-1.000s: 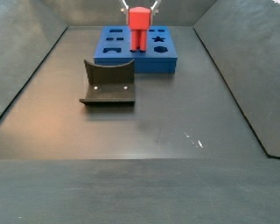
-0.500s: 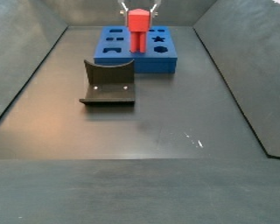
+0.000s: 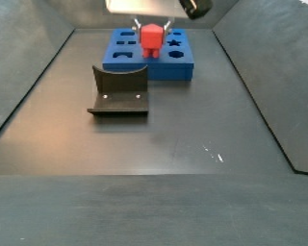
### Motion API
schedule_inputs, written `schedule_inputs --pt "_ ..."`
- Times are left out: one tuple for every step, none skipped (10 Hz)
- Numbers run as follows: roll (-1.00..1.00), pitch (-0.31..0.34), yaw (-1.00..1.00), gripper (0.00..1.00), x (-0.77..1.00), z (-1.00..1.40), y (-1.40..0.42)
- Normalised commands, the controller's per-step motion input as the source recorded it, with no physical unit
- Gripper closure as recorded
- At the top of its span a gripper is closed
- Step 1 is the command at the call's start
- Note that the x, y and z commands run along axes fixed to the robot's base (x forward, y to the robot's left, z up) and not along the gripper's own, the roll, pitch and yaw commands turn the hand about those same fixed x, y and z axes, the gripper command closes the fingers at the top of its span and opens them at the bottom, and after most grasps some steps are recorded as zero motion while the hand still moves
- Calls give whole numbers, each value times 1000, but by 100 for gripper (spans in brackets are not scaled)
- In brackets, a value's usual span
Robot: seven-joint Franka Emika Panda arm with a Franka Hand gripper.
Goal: Insert the 3 prong object.
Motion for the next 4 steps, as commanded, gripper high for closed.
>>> schedule_inputs --pt "3 -20 0 100 3 -363 0" --pt "70 0 0 100 0 -334 0" --pt "-63 -14 0 100 0 0 31" --pt "0 0 0 100 0 0 0"
